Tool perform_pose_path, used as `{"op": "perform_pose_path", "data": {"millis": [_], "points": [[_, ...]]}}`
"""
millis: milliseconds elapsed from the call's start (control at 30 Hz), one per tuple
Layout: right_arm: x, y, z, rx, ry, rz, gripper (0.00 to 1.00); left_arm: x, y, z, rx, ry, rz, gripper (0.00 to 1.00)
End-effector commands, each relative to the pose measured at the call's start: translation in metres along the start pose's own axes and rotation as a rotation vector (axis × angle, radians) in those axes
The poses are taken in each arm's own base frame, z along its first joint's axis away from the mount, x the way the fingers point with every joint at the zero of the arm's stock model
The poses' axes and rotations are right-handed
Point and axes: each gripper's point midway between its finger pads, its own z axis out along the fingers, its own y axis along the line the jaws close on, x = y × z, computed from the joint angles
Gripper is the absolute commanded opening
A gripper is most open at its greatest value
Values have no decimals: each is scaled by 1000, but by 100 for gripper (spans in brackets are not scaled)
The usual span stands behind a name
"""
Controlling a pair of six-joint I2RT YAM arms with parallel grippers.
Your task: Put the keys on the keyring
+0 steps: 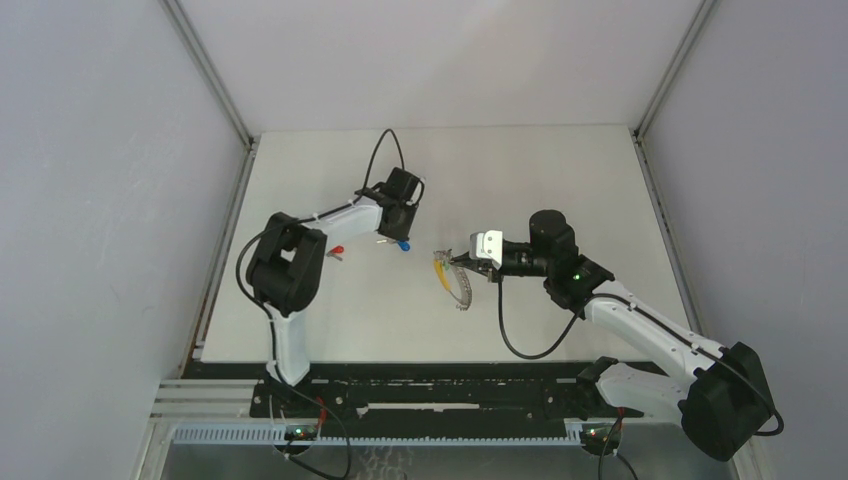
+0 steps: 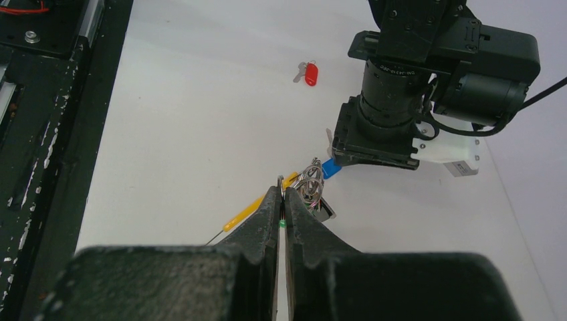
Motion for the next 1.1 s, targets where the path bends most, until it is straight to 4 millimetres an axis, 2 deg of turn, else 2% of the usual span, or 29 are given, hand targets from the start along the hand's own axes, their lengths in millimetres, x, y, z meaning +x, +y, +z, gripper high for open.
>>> {"op": "perform_pose_path", "data": {"millis": [0, 200, 367, 633, 767, 900, 1067], "points": [[-14, -6, -2, 22, -37, -51, 0, -20, -1, -3, 13, -23, 14, 29], [-14, -6, -3, 24, -36, -53, 0, -24, 4, -1, 11, -22, -9, 26], [-15, -6, -3, 24, -37, -52, 0, -22, 0, 0, 34, -10, -13, 23], [-15, -6, -3, 23, -39, -55, 0, -18, 5, 3, 18, 7, -48, 14], [-16, -5, -3, 24, -40, -56, 0, -21, 5, 0, 28, 1, -64, 3], [-16, -6, -3, 23, -40, -55, 0, -27, 7, -17, 25, -45, -116, 0], [-21, -5, -5, 27, -49, -65, 0, -34, 4, -61, 67, -100, -263, 0]]}}
